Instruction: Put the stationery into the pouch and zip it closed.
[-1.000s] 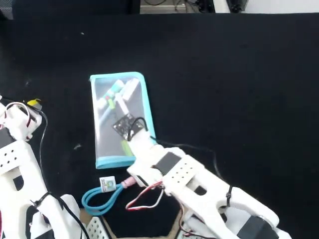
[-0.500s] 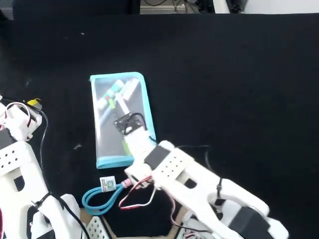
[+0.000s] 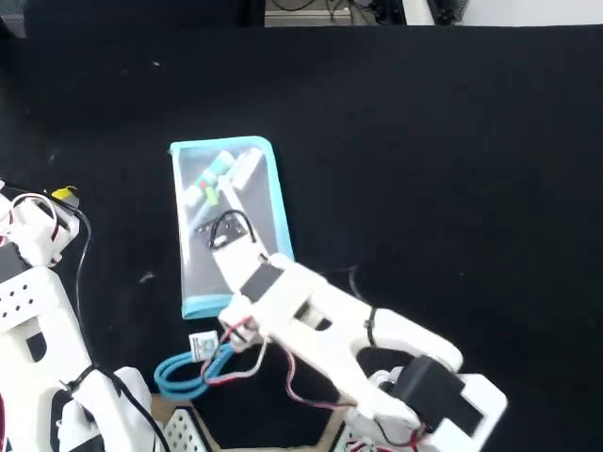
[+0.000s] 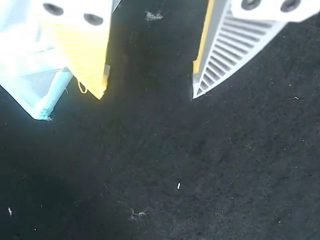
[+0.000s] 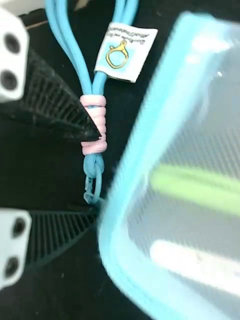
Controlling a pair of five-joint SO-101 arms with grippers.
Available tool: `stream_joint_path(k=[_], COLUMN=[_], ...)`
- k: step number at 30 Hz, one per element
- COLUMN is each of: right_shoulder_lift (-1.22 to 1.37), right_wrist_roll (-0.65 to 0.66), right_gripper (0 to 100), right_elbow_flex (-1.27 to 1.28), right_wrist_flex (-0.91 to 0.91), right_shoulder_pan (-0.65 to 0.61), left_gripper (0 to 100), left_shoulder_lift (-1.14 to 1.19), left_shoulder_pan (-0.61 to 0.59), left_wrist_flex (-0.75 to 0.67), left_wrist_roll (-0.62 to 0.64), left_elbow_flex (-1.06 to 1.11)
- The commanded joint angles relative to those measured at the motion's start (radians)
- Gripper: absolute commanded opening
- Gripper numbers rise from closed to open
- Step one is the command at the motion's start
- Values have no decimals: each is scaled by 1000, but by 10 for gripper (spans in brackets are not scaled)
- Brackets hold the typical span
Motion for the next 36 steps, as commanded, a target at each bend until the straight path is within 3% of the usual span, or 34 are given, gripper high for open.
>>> stream_joint_path(k=[1, 4, 8, 12, 16, 20, 26, 31, 36], right_shoulder_lift=[13, 13, 15, 13, 5, -93, -194, -143, -127], right_wrist_roll=[-8, 28, 203, 287, 288, 287, 92, 83, 75], right_gripper=[198, 139, 43, 37, 60, 64, 65, 67, 215], right_elbow_flex=[-67, -73, -68, -76, -90, -22, 65, 140, 140], right_wrist_flex=[78, 121, 124, 118, 127, 114, -6, -104, -98], right_shoulder_pan=[77, 118, 181, 288, 307, 236, 157, 144, 75], left_gripper=[270, 270, 270, 270, 270, 270, 270, 270, 270], left_shoulder_lift=[-28, -28, -28, -28, -28, -28, -28, -28, -28], left_shoulder_pan=[-10, -10, -10, -10, -12, -12, -4, -4, -2], left_wrist_flex=[-15, -15, -15, -15, -15, -15, -15, -15, -15], left_wrist_roll=[-2, -2, 0, 0, 0, 0, 0, 0, 0], left_elbow_flex=[-7, -8, -10, -10, -10, -10, -10, -10, -10])
